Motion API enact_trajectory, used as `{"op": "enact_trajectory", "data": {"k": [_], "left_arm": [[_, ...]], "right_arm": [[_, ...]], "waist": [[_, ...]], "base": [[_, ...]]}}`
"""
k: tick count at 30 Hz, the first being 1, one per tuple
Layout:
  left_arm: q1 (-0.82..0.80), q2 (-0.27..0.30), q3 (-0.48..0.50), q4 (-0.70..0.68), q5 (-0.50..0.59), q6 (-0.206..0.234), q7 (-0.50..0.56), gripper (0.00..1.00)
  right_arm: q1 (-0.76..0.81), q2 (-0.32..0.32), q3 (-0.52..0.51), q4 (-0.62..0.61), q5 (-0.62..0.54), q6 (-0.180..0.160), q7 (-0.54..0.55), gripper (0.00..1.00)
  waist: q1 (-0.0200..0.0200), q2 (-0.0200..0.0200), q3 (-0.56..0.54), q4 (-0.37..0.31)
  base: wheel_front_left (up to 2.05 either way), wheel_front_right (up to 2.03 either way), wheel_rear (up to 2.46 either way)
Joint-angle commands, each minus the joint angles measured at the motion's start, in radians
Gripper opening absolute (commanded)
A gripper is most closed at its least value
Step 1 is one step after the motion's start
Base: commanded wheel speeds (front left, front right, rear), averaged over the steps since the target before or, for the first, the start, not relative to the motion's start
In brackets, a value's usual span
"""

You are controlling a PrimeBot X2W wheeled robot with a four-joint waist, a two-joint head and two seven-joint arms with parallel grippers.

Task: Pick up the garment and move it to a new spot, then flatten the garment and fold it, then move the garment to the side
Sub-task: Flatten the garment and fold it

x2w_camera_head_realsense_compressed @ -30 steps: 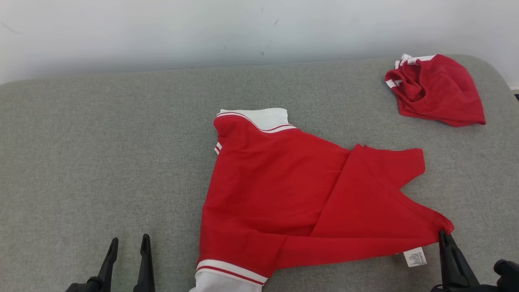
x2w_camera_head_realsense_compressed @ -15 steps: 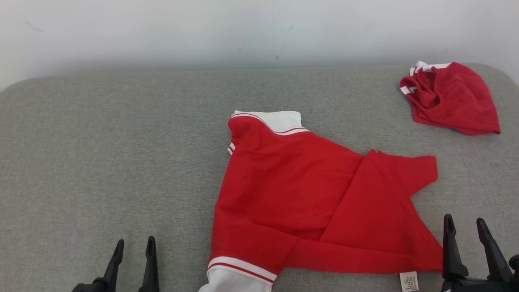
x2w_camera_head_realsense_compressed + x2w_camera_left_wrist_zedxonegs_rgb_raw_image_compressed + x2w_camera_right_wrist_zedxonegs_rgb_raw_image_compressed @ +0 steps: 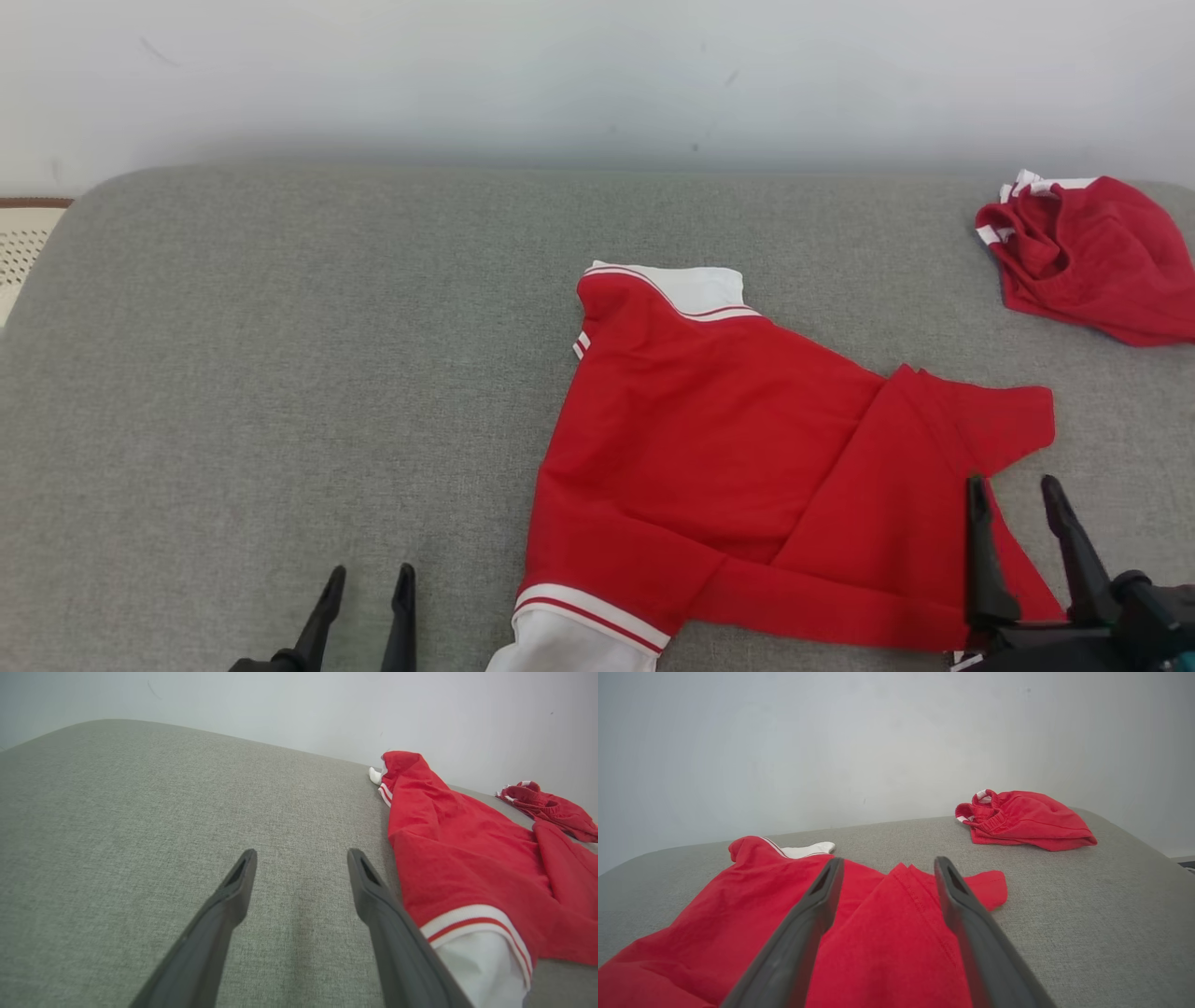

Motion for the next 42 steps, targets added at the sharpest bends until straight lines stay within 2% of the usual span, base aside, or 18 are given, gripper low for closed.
{"op": "enact_trajectory", "data": {"k": [1,7,14,24,38,39,40,41,42], "left_arm": [[0.008,0.0,-0.004,0.003,-0.005,-0.005,-0.005,1.0],[-0.069,0.0,-0.055,0.045,0.024,-0.057,-0.005,1.0],[-0.189,0.004,-0.102,0.146,0.046,-0.095,-0.005,1.0],[-0.316,0.022,-0.125,0.317,0.038,-0.107,-0.002,1.0],[-0.398,0.015,-0.178,0.494,0.014,-0.12,0.024,1.0],[-0.403,0.015,-0.185,0.504,0.011,-0.121,0.031,0.98],[-0.408,0.014,-0.193,0.514,0.007,-0.121,0.036,0.46],[-0.408,0.014,-0.193,0.514,0.007,-0.121,0.036,0.46],[-0.414,0.014,-0.2,0.521,0.007,-0.122,0.038,0.17]], "right_arm": [[-0.012,-0.003,0.004,0.005,-0.003,-0.001,-0.006,1.0],[-0.035,-0.002,0.028,0.041,-0.012,-0.001,-0.021,1.0],[-0.059,-0.006,0.055,0.07,-0.019,-0.001,-0.036,1.0],[-0.094,0.003,0.119,0.097,-0.025,-0.001,-0.074,1.0],[-0.115,0.002,0.179,0.167,-0.02,-0.001,-0.109,1.0],[-0.114,0.003,0.18,0.168,-0.021,-0.001,-0.11,1.0],[-0.115,0.004,0.18,0.169,-0.02,-0.001,-0.11,1.0],[-0.115,0.004,0.18,0.169,-0.02,-0.001,-0.11,1.0],[-0.117,0.004,0.182,0.17,-0.02,-0.001,-0.11,1.0]], "waist": [[0.0001,0.0,-0.003,0.003],[0.0001,0.0,-0.004,-0.001],[0.0001,0.0,0.009,-0.052],[0.0001,0.0,0.04,-0.145],[0.0001,0.0,0.044,-0.164],[0.0001,0.0,0.044,-0.163],[0.0001,0.0,0.044,-0.162],[0.0001,0.0,0.044,-0.162],[0.0001,0.0,0.044,-0.161]], "base": [[0.0,0.0,0.0],[0.0,0.0,0.0],[0.0,0.0,0.0],[0.0,0.0,0.0],[0.0,0.0,0.0],[0.0,0.0,0.0],[0.0,0.0,0.0],[0.0,0.0,0.0],[0.0,0.0,0.0]]}}
